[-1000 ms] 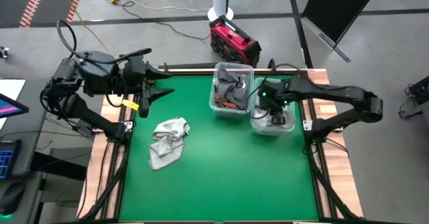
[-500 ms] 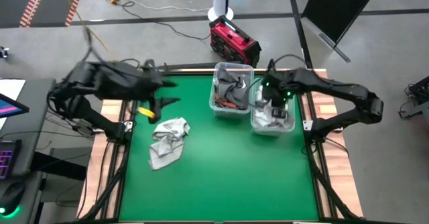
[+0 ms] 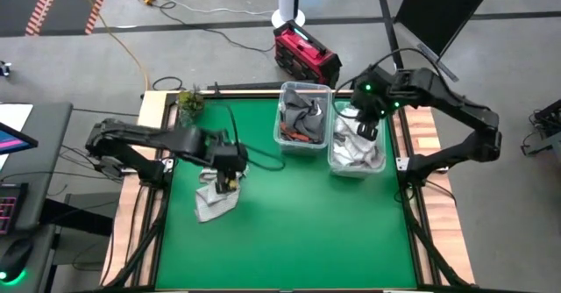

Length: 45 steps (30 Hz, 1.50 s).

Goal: Sort towels by color in basket
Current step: Put the gray towel into the right transparent bin

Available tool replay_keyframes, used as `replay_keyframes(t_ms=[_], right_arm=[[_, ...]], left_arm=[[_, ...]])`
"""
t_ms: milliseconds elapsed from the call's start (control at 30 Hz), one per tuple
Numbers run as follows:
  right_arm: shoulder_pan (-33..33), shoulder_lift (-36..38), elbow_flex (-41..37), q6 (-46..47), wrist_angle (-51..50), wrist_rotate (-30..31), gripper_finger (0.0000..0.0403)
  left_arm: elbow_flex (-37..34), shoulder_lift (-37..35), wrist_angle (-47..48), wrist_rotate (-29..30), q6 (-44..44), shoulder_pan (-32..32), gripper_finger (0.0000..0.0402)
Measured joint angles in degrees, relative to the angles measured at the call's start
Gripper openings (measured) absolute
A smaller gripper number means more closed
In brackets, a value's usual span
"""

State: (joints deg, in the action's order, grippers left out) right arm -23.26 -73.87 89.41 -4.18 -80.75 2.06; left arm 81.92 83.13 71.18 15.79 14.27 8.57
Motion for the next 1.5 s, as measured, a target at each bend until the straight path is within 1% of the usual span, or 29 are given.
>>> replay_keyframes(t_ms=[67,200,233,300,367,433,600,667,700,767,833,867,900,967,1067,1167,1233,1333,1433,1500], right_arm=[[2.39,0.09,0.02,1.49,-0.23,-1.6,0.0118],[8.53,0.92,0.0,0.82,-0.51,-1.91,0.0118],[9.79,1.16,0.02,0.87,-0.26,-1.87,0.0118],[12.01,1.53,0.02,1.43,-0.17,-1.14,0.0118],[13.74,2.05,0.0,2.28,-0.84,-0.65,0.0118],[14.91,3.0,0.0,3.3,-1.64,-0.58,0.0118],[16.15,5.57,0.02,5.46,-0.82,-0.48,0.0118],[16.06,6.47,0.01,6.29,-0.23,-0.36,0.0118],[16.06,6.95,0.02,6.87,0.0,-0.35,0.0118],[16.06,7.85,0.02,8.21,0.63,-0.3,0.0118],[16.07,8.62,0.02,9.78,0.62,-0.3,0.0118],[16.14,8.98,0.02,10.58,0.66,-0.3,0.0118],[16.14,9.32,0.02,11.51,0.64,-0.3,0.0118],[16.14,9.94,0.02,13.25,0.66,-0.3,0.0118],[16.27,10.34,0.02,14.71,1.8,-0.34,0.0119],[18.05,10.21,0.02,14.85,5.67,-0.38,0.0119],[19.72,9.84,0.03,14.31,10.41,-0.45,0.0119],[22.79,8.26,0.07,11.38,19.04,-0.6,0.0119],[25.28,5.72,0.07,8.43,26.51,-0.62,0.0126],[26.16,4.02,0.07,7.38,29.95,-0.68,0.0139]], left_arm=[[-7.79,-0.63,-6.49,-1.64,-0.73,-0.43,0.0206],[-19.67,-0.62,-17.63,-2.33,-1.06,-2.64,0.0206],[-22.29,-0.65,-20.55,-3.49,-0.91,-3.45,0.0206],[-26.66,-0.63,-25.48,-8.63,0.58,-5.11,0.0206],[-29.92,-0.63,-28.37,-13.81,2.8,-6.44,0.0206],[-32.2,-0.67,-29.36,-16.77,4.39,-7.15,0.0206],[-37.29,-0.65,-32.66,-17.31,4.22,-7.27,0.0205],[-38.83,-0.69,-34.59,-17.33,2.67,-6.97,0.019],[-39.27,-0.74,-34.98,-17.31,1.69,-6.72,0.0172],[-39.43,-0.74,-34.93,-17.27,0.66,-6.5,0.012],[-38.84,-0.89,-34.51,-17.42,1.45,-6.53,0.0047],[-38.41,-1.54,-34.41,-17.64,2.56,-6.55,0.0025],[-37.78,-2.49,-34.68,-17.87,3.6,-6.51,0.0017],[-35.53,-5.09,-37.07,-18.31,5.25,-6.48,0.0011],[-32.01,-10.62,-43.48,-18.42,6.84,-6.35,0.0006],[-28.32,-15.89,-52.54,-18.2,7.07,-6.31,0.0005],[-25.85,-18.08,-55.36,-16.79,7.21,-6.32,0.0004],[-20.32,-17.99,-55.29,-15.04,7.07,-6.35,0.0003],[-14.47,-15.36,-55.21,-14.97,5.44,-5.98,0.0003],[-10.37,-13.0,-54.83,-15.07,3.88,-5.89,0.0002]])
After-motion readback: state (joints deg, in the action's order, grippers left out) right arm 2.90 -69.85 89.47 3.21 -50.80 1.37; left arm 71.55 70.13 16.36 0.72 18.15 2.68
